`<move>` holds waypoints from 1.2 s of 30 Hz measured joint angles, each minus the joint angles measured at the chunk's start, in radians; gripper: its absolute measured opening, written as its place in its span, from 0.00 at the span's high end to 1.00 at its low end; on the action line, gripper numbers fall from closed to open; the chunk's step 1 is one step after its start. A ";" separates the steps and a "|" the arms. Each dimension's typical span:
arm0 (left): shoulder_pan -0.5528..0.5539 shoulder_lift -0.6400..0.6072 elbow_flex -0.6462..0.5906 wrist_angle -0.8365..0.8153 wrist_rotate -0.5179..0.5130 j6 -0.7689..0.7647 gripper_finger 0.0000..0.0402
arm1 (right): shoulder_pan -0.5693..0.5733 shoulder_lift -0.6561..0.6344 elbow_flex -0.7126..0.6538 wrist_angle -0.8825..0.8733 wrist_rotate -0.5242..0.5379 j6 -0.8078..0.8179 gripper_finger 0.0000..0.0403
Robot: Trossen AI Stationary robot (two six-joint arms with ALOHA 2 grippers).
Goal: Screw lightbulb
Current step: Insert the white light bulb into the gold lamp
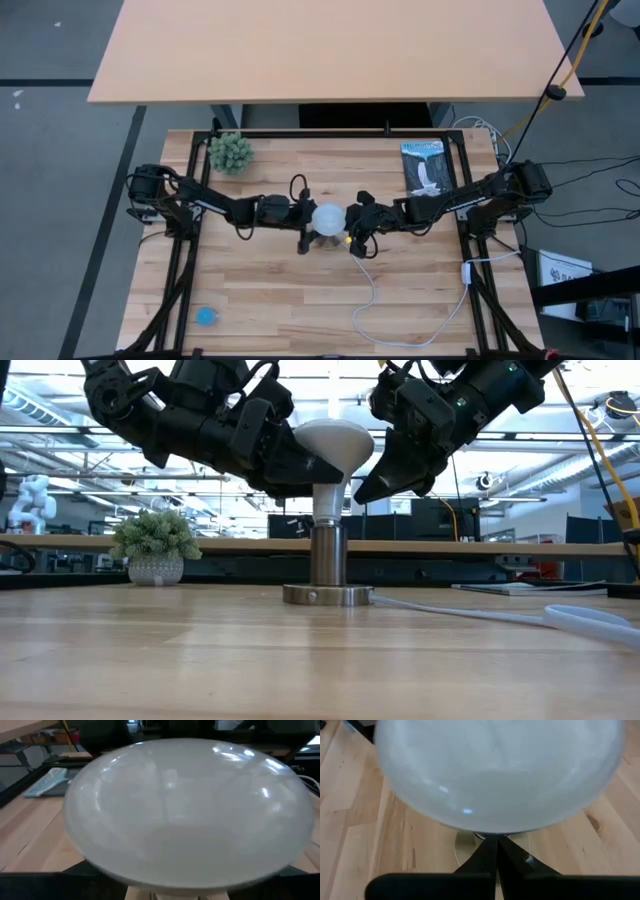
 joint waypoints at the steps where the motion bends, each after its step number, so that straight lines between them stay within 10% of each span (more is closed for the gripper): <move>1: -0.001 0.000 0.000 -0.002 0.000 0.000 0.36 | 0.000 0.000 0.000 0.000 0.000 0.000 1.00; 24: -0.001 0.000 0.000 -0.047 0.000 0.000 0.36 | 0.021 0.010 -0.015 -0.008 0.049 0.035 1.00; 36: -0.001 0.000 0.000 -0.047 0.000 0.000 0.36 | 0.042 0.011 -0.267 0.523 0.144 0.040 1.00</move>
